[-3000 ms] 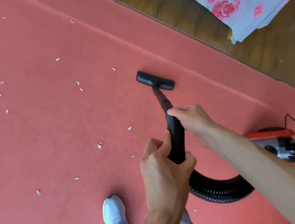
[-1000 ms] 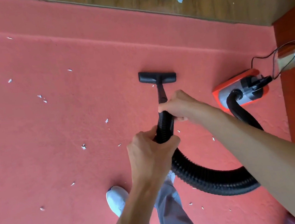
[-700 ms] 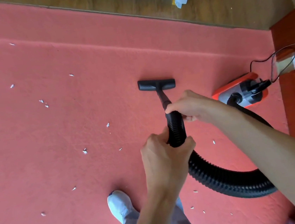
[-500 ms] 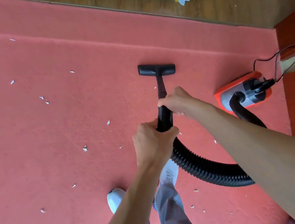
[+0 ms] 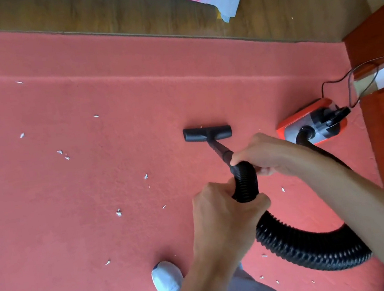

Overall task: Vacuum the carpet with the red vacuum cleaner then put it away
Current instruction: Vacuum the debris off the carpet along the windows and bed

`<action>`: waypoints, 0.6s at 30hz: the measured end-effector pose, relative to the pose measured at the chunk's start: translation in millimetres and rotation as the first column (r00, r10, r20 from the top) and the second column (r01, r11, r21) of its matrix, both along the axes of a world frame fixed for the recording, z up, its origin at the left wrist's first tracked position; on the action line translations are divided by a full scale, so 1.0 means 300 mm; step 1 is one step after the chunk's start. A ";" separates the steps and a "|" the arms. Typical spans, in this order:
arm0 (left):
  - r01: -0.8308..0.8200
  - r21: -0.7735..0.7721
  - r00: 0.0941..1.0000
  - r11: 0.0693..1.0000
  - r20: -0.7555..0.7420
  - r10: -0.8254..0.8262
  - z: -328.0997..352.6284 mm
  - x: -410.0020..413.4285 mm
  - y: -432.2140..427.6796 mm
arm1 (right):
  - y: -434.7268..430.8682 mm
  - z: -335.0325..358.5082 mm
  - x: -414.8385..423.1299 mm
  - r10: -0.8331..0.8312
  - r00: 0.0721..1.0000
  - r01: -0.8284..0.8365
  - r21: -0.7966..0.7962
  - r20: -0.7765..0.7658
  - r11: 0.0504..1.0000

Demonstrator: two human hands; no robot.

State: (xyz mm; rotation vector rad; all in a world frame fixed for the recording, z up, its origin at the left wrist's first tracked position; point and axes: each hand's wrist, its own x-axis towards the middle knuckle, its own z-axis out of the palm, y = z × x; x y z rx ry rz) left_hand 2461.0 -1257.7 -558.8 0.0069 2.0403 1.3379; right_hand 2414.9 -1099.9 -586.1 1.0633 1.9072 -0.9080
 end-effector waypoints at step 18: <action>0.189 -0.031 0.969 0.982 0.170 -0.181 -0.269 -0.391 0.415 | 0.378 -0.273 -0.237 -0.065 0.981 0.101 0.192 -0.185 0.976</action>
